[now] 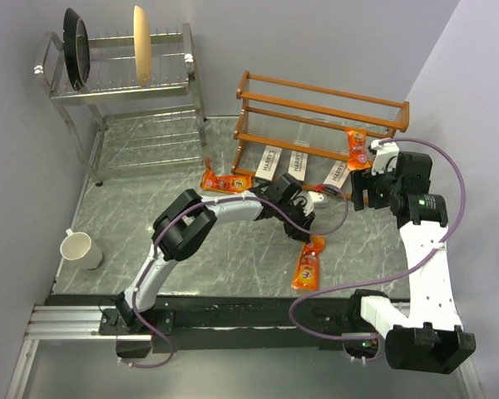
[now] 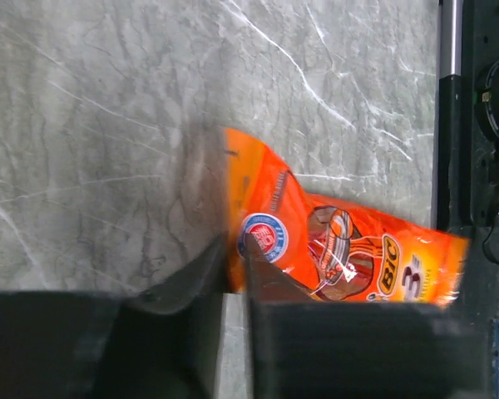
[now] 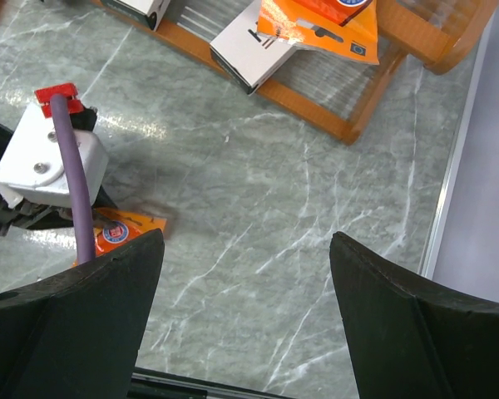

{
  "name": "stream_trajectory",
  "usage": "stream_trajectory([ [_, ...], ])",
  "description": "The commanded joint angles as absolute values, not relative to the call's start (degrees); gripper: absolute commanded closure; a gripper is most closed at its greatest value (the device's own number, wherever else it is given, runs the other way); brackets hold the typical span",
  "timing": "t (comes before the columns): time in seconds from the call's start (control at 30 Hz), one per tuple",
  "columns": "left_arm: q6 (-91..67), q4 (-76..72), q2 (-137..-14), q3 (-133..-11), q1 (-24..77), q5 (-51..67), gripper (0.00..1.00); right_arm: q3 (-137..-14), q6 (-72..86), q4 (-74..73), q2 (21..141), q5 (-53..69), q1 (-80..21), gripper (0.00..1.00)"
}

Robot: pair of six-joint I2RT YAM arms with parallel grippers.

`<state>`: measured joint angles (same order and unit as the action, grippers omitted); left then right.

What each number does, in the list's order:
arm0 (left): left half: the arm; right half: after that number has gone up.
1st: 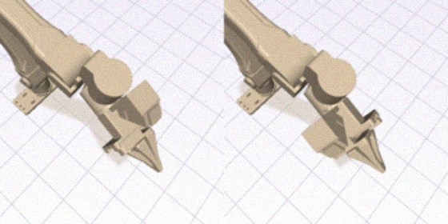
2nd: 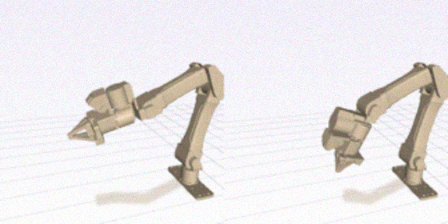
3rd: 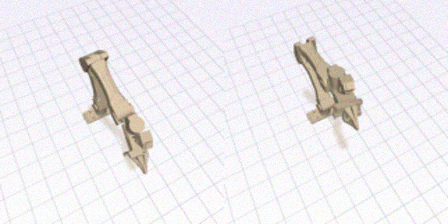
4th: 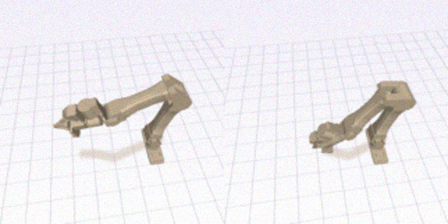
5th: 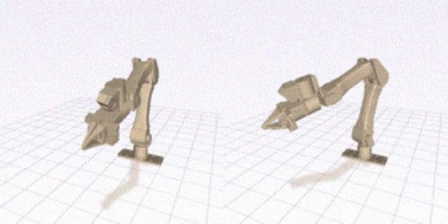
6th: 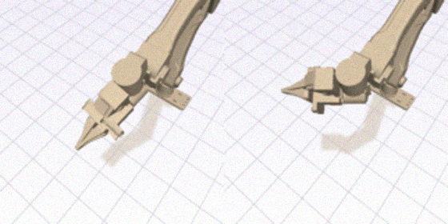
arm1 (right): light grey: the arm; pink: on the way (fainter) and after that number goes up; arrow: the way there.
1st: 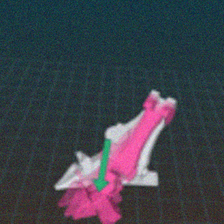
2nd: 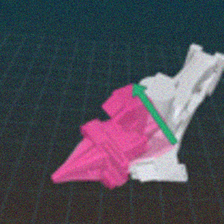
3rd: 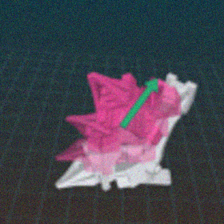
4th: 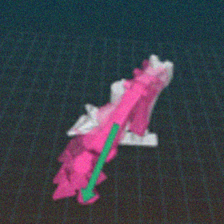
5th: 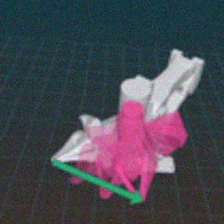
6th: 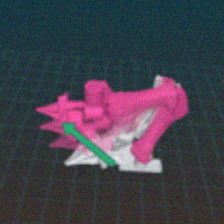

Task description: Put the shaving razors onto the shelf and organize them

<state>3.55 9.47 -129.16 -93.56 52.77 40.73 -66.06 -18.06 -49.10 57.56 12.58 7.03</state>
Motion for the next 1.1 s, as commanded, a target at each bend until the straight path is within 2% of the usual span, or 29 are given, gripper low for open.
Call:
stream_trajectory([
  [0.0, 0.45, 6.15, -129.20, -95.89, 52.21, 42.28, 0.90, -67.59, -18.02, -47.46, 56.87, 13.62, 7.29, 0.12],
  [0.07, -5.06, 6.33, -128.68, -94.93, 50.90, 41.31, 0.98, -67.50, -17.93, -47.29, 56.78, 13.71, 7.29, 0.12],
  [0.1, -7.10, 4.85, -127.98, -93.62, 50.19, 40.96, 0.99, -67.41, -17.67, -47.11, 56.69, 13.88, 7.29, 0.12],
  [0.2, -14.73, -2.60, -121.13, -83.73, 47.29, 36.31, 0.99, -67.06, -17.05, -46.41, 56.95, 14.76, 7.29, 0.12],
  [0.47, -41.54, -6.94, -98.30, -56.73, 40.44, 14.01, 0.98, -66.44, -14.07, -43.95, 58.18, 16.61, 7.29, 0.12],
  [0.5, -42.44, -6.33, -96.87, -55.73, 40.17, 12.23, 0.95, -66.45, -13.54, -43.86, 58.27, 16.79, 7.29, 0.13],
  [0.53, -42.97, -5.46, -95.90, -55.11, 40.08, 10.74, 0.85, -66.18, -13.19, -43.51, 58.27, 16.87, 7.29, 0.13],
  [0.57, -42.98, -4.58, -94.76, -54.59, 39.90, 10.20, 0.54, -66.01, -13.10, -43.33, 58.18, 16.96, 7.29, 0.13],
  [0.6, -41.93, -4.74, -94.22, -54.41, 39.82, 12.89, 0.48, -65.74, -12.83, -43.33, 57.92, 17.14, 7.21, 0.13],
  [0.63, -40.36, -4.31, -92.74, -54.58, 39.64, 14.31, 0.44, -65.57, -12.83, -43.59, 57.83, 17.23, 7.29, 0.13],
  [0.67, -36.69, -3.00, -91.59, -54.84, 39.64, 15.37, 0.33, -65.57, -12.83, -43.68, 57.66, 17.23, 7.21, 0.13],
  [0.73, -31.58, -0.20, -88.70, -55.80, 39.55, 19.06, 0.26, -65.22, -13.09, -44.12, 57.39, 17.05, 7.29, 0.13],
  [0.8, -19.03, 9.78, -88.16, -60.45, 39.38, 21.08, 0.18, -64.87, -13.71, -44.21, 56.69, 16.96, 7.21, 0.13],
  [0.93, 11.45, 28.00, -91.13, -71.43, 38.76, 34.76, 0.16, -63.73, -14.24, -43.68, 55.81, 17.40, 7.29, 0.12],
  [0.97, 24.30, 31.52, -92.01, -75.63, 38.76, 36.37, 0.16, -63.46, -14.24, -43.51, 55.38, 17.66, 7.21, 0.12],
  [1.07, 43.33, 41.38, -95.44, -80.49, 38.76, 38.32, 0.16, -62.41, -14.50, -42.72, 54.41, 19.07, 7.21, 0.12],
])
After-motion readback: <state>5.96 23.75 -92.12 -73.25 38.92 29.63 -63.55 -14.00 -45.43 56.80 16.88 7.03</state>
